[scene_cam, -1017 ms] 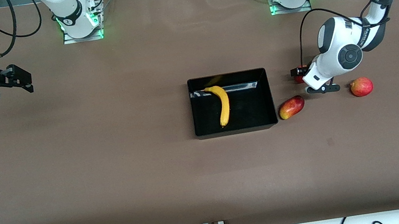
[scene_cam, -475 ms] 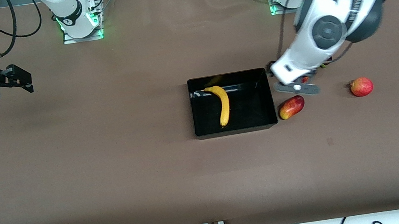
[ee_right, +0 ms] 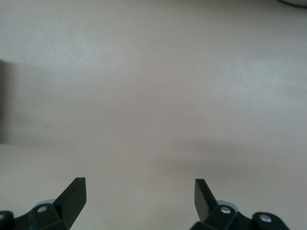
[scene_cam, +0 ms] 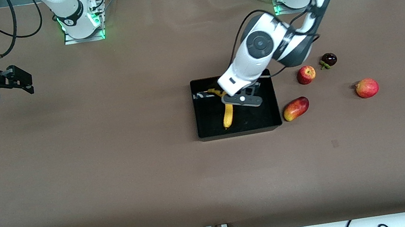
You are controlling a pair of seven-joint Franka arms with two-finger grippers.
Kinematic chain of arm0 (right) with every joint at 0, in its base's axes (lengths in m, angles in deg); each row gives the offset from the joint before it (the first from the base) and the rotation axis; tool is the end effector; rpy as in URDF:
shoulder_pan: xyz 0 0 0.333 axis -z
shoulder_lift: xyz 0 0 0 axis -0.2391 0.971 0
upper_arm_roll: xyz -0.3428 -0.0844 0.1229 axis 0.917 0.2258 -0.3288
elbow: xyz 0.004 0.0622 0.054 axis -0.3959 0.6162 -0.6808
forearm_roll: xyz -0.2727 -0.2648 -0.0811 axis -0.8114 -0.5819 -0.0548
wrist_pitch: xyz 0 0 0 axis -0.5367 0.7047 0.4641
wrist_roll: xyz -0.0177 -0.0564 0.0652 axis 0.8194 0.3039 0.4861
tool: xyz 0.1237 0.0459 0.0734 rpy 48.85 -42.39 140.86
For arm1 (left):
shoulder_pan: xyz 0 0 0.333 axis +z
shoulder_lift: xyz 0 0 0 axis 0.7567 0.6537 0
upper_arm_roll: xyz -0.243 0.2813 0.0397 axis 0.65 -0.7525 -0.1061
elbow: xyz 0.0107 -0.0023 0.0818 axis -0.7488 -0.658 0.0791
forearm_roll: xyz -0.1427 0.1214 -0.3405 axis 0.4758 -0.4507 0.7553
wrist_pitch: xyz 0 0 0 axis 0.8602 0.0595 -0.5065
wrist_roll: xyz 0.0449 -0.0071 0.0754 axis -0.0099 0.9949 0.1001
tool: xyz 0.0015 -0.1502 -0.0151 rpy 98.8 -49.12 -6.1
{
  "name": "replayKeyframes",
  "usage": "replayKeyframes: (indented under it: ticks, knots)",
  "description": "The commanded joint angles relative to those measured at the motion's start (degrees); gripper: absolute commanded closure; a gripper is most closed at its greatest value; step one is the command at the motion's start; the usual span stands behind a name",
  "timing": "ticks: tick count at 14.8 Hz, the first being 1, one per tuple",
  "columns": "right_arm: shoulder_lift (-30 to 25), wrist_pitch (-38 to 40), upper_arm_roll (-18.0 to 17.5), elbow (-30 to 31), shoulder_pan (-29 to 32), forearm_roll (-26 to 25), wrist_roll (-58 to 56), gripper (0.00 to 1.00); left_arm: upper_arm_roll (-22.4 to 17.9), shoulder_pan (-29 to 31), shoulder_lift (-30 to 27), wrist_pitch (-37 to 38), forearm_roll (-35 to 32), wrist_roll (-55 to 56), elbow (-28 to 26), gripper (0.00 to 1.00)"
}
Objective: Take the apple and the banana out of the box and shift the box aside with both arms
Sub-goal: 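Move the left gripper back into the tray above the yellow banana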
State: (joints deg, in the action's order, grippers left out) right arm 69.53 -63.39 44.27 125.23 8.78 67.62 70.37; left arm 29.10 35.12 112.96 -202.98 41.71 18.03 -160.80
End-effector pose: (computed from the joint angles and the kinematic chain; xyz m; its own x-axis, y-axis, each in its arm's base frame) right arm 0.5431 0.0582 0.6206 0.9895 0.1444 0.0012 0.1441 -0.9881 0.0540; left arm 0.5427 -0.4007 0.2896 0.9869 -0.1577 -0.0347 -0.1489 -0.9720 0.1816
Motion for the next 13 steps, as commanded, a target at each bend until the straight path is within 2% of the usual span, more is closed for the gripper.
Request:
replayKeyframes:
  ticks: [1,3,7,9,10,11,12,13]
  knots:
    - [0.40,0.40,-0.60,-1.01,0.74,-0.88,-0.26,0.00,-3.17,-3.77,4.60,-5.18,-0.68,3.13,1.81,0.00]
    - [0.40,0.49,-0.60,-1.01,0.74,-0.88,-0.26,0.00,-4.40,-5.35,6.62,-7.03,-0.68,3.57,1.81,0.00]
    - [0.40,0.58,-0.60,-1.01,0.74,-0.88,-0.26,0.00,-12.48,-12.81,10.31,-11.69,-0.68,7.08,1.37,0.00]
    - [0.57,0.58,-0.60,-1.01,0.74,-0.88,-0.26,0.00,-14.34,-15.20,11.64,-13.28,-0.59,7.88,1.55,0.00]
    - [0.57,0.58,-0.60,-1.01,0.74,-0.88,-0.26,0.00,-14.43,-15.12,11.55,-13.37,-0.68,7.88,1.55,0.11]
    - [0.66,0.58,-0.60,-1.01,0.74,-0.88,-0.26,0.00,-14.43,-15.03,11.21,-13.28,-0.68,8.06,1.46,0.62]
    - [0.66,0.58,-0.60,-1.01,0.83,-0.88,-0.26,0.00,-14.43,-15.03,11.03,-13.20,-0.68,8.84,1.37,0.78]
    - [0.66,0.58,-0.60,-1.01,0.75,-0.88,-0.26,0.00,-14.43,-15.03,10.77,-13.11,-0.68,9.11,1.37,1.00]
